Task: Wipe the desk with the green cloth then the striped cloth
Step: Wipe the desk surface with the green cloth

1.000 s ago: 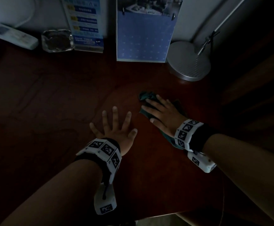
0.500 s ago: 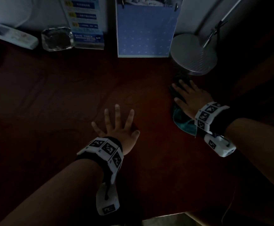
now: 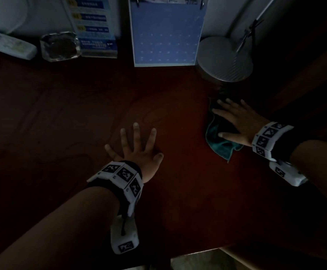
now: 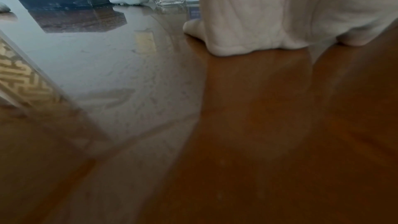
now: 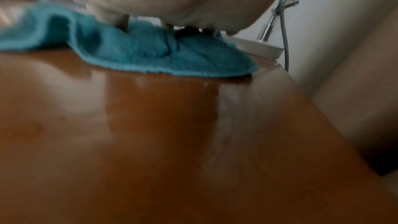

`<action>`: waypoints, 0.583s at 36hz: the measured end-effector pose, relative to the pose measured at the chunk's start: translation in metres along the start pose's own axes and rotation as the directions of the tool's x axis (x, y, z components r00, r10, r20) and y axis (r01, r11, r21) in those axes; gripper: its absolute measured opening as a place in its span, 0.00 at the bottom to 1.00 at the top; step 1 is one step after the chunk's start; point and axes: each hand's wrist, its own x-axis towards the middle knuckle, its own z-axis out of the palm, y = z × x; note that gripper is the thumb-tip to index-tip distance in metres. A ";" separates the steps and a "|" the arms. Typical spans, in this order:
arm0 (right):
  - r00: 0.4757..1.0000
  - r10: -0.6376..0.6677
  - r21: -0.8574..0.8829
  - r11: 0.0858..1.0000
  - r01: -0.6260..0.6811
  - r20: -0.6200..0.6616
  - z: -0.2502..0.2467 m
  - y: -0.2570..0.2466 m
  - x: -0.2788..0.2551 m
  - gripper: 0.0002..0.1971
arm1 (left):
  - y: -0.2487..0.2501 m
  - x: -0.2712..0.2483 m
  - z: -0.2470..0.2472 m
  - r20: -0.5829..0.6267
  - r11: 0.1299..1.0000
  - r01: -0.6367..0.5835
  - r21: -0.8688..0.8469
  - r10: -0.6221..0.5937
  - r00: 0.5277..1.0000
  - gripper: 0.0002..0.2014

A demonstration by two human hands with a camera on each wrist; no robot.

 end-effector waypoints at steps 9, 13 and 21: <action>0.950 0.312 0.029 0.949 -0.313 0.018 0.012 0.001 0.001 0.42 | -0.003 0.003 0.001 0.007 1.000 -0.010 0.005 0.010 1.000 0.33; 0.912 0.407 0.021 0.913 -0.408 0.046 0.016 -0.002 -0.004 0.38 | -0.003 0.004 0.002 -0.008 1.000 -0.012 0.009 0.012 1.000 0.33; 0.830 0.558 0.138 0.823 -0.550 -0.017 0.028 -0.027 -0.033 0.38 | -0.005 0.006 0.003 -0.021 1.000 -0.015 0.017 0.015 1.000 0.33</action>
